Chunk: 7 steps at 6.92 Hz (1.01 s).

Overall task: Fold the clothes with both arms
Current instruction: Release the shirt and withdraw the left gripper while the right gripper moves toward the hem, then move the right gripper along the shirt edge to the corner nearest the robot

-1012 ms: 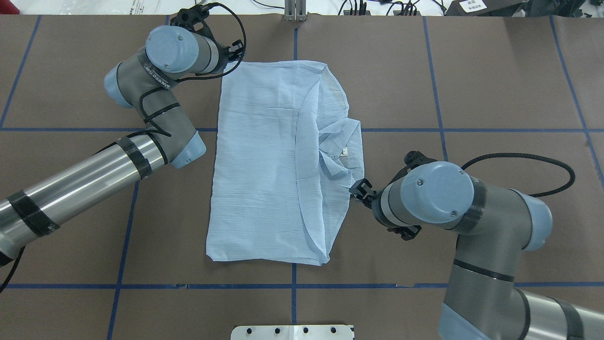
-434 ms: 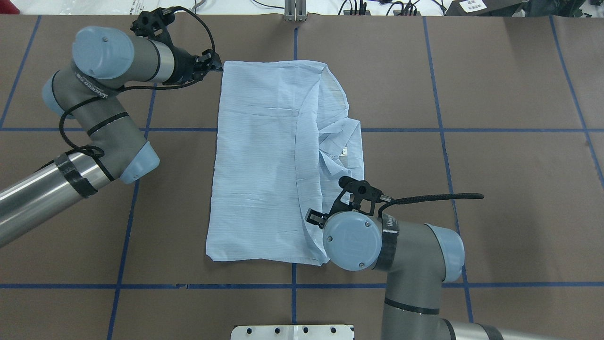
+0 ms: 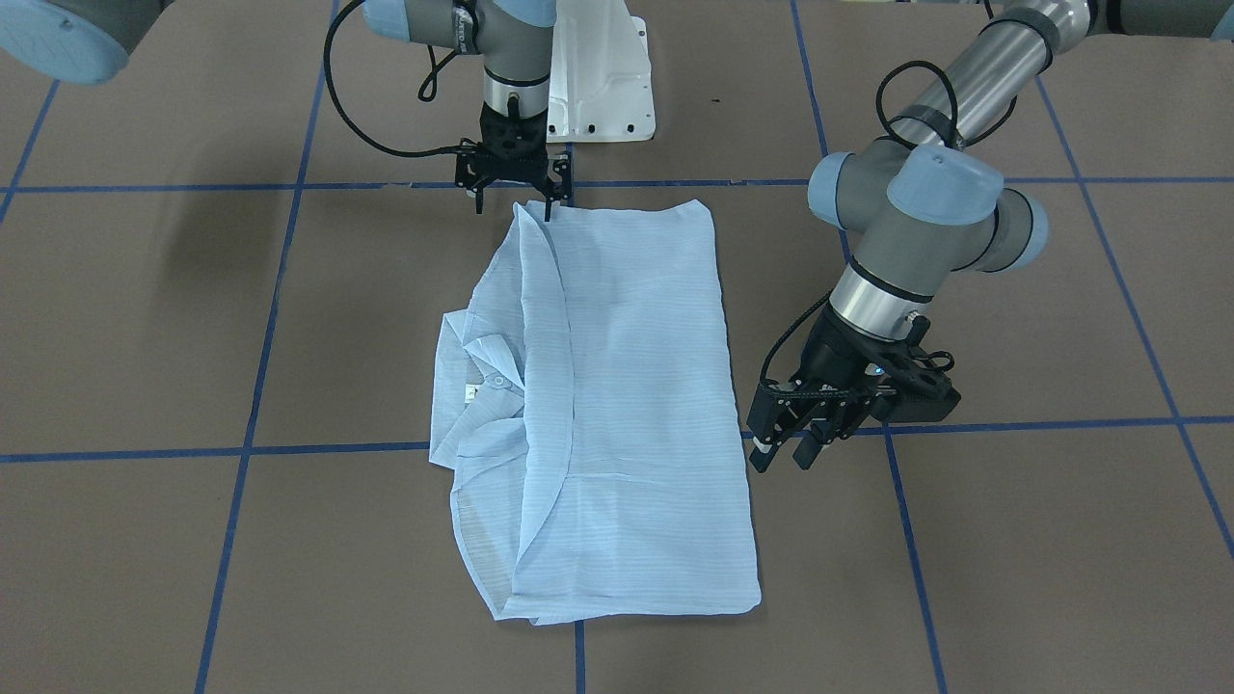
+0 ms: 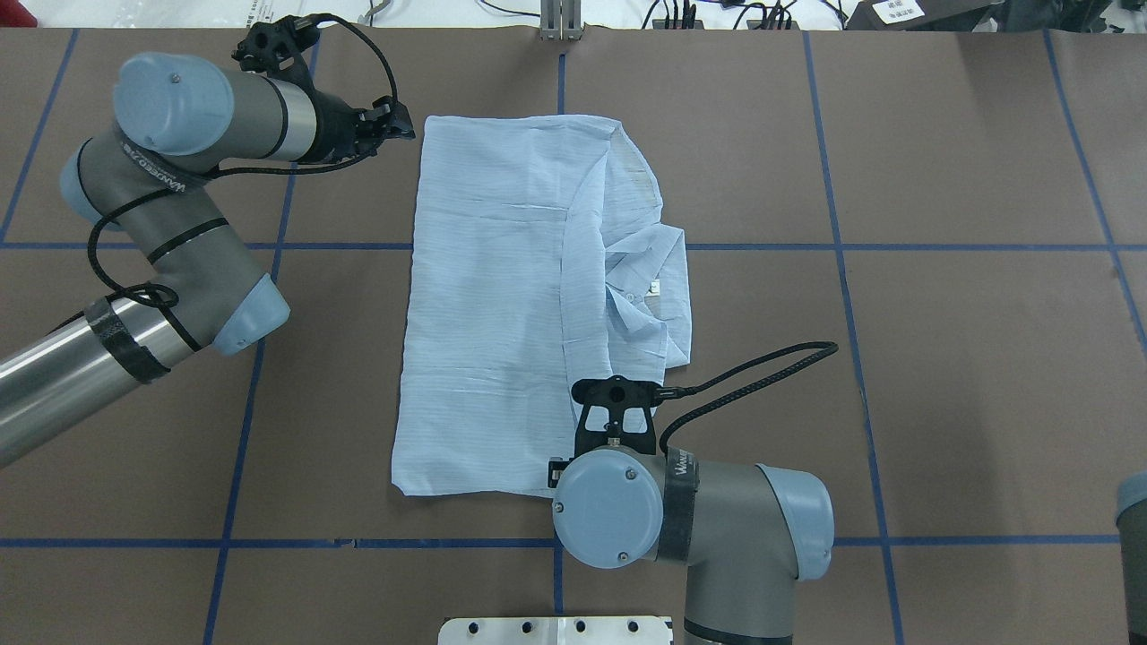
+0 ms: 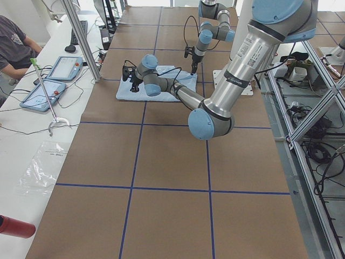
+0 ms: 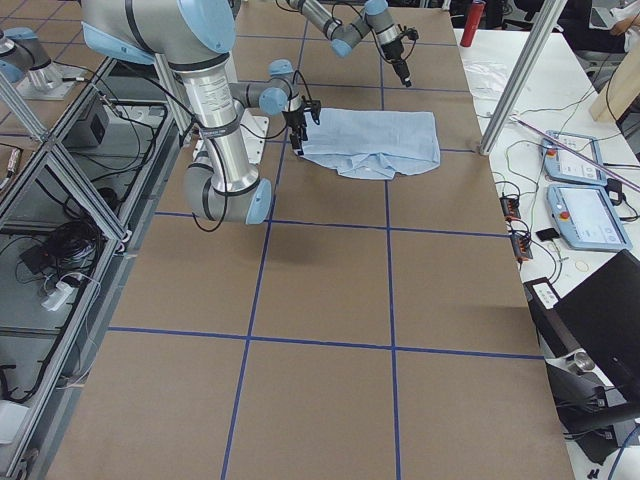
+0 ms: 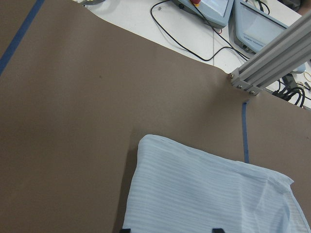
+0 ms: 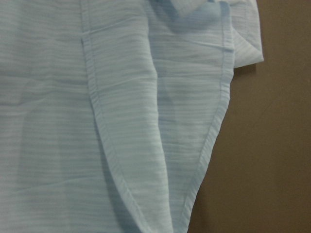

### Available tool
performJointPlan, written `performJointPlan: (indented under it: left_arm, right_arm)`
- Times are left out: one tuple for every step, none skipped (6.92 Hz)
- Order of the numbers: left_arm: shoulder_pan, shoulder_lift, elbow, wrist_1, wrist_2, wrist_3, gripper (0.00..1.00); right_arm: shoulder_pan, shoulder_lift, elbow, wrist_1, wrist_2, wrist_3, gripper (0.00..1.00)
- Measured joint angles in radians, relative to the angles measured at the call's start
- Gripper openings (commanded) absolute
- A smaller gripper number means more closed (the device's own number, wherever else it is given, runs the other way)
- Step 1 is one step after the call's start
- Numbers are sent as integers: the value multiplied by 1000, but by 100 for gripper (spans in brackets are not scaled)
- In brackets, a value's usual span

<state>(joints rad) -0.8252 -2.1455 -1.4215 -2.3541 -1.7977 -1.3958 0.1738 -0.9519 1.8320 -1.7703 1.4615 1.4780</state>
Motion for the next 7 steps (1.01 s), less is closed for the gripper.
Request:
performJointPlan:
  left_arm:
    - [0, 1, 0, 1, 0, 0, 64]
    - [1, 2, -1, 2, 0, -1, 64]
    - [1, 1, -1, 1, 0, -4, 64]
    - [1, 1, -2, 1, 0, -5, 64]
    - [1, 2, -2, 1, 0, -5, 64]
    - [1, 1, -4, 1, 0, -5, 64]
    - [1, 1, -6, 2, 0, -5, 64]
  right_arm:
    - [-7, 7, -11, -3, 2, -48, 100]
    - [-6, 8, -29, -2, 2, -103, 100]
    - [2, 8, -43, -1, 9, -139, 100]
    - [17, 7, -49, -3, 23, -169, 100]
    - [34, -4, -53, -3, 39, -199, 100]
    - [54, -27, -53, -1, 55, -226, 100]
    - [79, -52, -45, 0, 76, -247, 100]
